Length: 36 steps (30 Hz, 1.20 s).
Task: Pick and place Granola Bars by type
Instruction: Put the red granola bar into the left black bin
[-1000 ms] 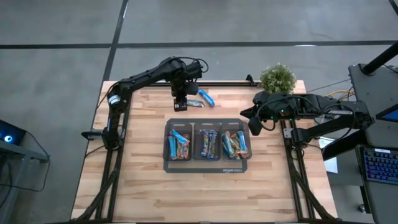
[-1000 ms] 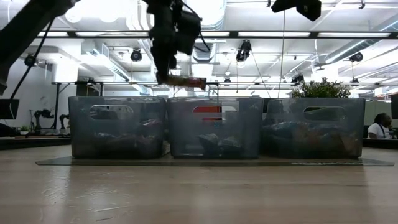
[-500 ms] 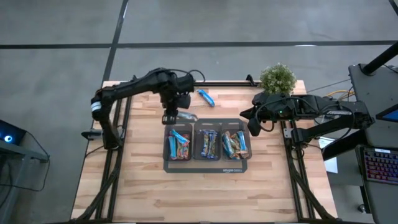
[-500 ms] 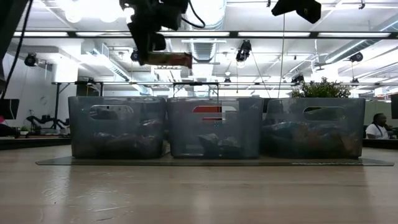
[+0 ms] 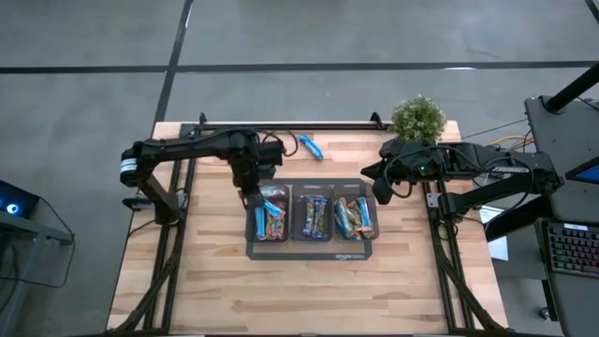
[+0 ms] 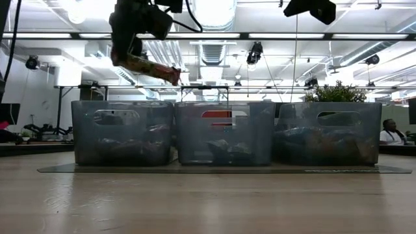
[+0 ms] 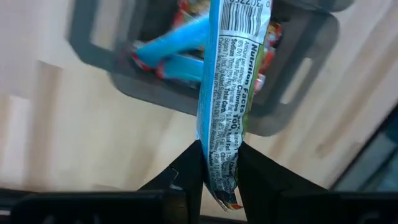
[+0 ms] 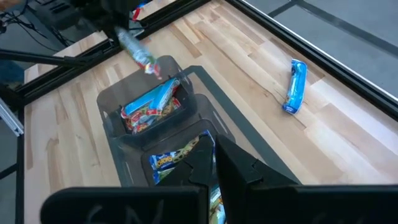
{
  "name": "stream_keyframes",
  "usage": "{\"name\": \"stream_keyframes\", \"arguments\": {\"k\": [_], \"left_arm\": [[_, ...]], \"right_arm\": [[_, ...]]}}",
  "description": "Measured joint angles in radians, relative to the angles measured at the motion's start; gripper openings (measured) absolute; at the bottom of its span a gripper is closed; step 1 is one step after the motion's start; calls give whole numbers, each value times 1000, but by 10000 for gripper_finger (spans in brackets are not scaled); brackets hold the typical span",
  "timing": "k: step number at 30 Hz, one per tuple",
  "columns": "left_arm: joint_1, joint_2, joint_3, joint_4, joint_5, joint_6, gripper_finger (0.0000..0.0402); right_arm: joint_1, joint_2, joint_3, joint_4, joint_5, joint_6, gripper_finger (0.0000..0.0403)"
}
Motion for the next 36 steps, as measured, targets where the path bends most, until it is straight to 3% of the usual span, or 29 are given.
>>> {"name": "stream_keyframes", "arguments": {"k": [8, 17, 25, 31, 36], "left_arm": [[-44, -4, -20, 34, 62, -196, 70], [-73, -4, -21, 106, 55, -712, 70], [-202, -4, -21, 269, -11, -1045, 70], [-294, -3, -23, 256, -40, -1205, 70], [-352, -3, -29, 255, -158, -1344, 70]], "right_arm": [[-3, 0, 0, -4, 0, -14, 13], [-14, 0, 0, -52, 3, -99, 13], [-13, 0, 0, -56, 2, -165, 13], [-13, 0, 0, -55, -1, -230, 13], [-13, 0, 0, -55, -2, -255, 13]]}}
